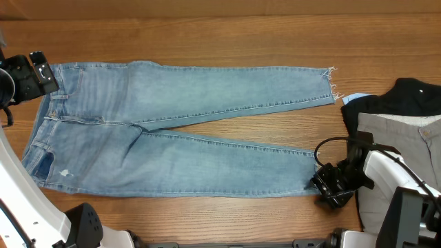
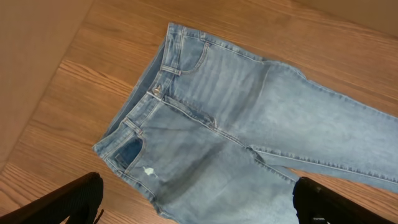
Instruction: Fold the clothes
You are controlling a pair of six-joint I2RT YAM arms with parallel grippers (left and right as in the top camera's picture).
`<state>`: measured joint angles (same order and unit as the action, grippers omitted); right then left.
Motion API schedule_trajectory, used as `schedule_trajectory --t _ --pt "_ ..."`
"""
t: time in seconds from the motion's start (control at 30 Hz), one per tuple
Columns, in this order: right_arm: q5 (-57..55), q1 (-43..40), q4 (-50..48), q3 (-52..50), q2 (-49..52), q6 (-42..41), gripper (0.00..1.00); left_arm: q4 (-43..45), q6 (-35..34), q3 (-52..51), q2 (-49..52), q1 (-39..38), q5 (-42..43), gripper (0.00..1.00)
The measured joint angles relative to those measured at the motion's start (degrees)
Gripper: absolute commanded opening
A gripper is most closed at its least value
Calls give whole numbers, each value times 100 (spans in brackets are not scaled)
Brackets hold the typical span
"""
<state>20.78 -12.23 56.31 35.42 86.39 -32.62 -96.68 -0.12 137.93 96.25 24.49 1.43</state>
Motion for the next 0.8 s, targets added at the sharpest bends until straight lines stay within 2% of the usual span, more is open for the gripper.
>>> schedule_trajectory --t 0.03,0.1,0.23,0.6,0.8 --pt "7 0 -46 4 -2 -15 22 0 0 0 0 0 0 100" --pt "-22 0 -107 22 -4 -66 13 0 0 0 0 0 0 100" --pt "-280 -92 85 382 13 -28 4 2 0 0 0 0 0 100" --pt "-1128 -627 1248 2702 15 308 4 0 -66 0 0 0 0 100" --pt "-1198 -640 1438 3123 15 496 4 2 -291 -409 -4 0 2 100"
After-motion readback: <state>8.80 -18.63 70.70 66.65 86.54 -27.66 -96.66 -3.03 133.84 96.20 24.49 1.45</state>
